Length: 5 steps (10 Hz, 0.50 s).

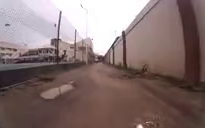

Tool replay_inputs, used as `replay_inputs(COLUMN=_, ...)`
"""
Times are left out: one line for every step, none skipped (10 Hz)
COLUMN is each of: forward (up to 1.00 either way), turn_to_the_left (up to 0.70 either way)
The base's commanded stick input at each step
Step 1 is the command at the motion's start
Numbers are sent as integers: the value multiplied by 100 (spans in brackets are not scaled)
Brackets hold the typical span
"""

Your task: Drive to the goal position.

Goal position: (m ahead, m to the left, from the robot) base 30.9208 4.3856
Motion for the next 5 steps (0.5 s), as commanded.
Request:
replay_inputs(forward=70, turn_to_the_left=0)
replay_inputs(forward=70, turn_to_the_left=0)
replay_inputs(forward=70, turn_to_the_left=0)
replay_inputs(forward=70, turn_to_the_left=0)
replay_inputs(forward=70, turn_to_the_left=0)
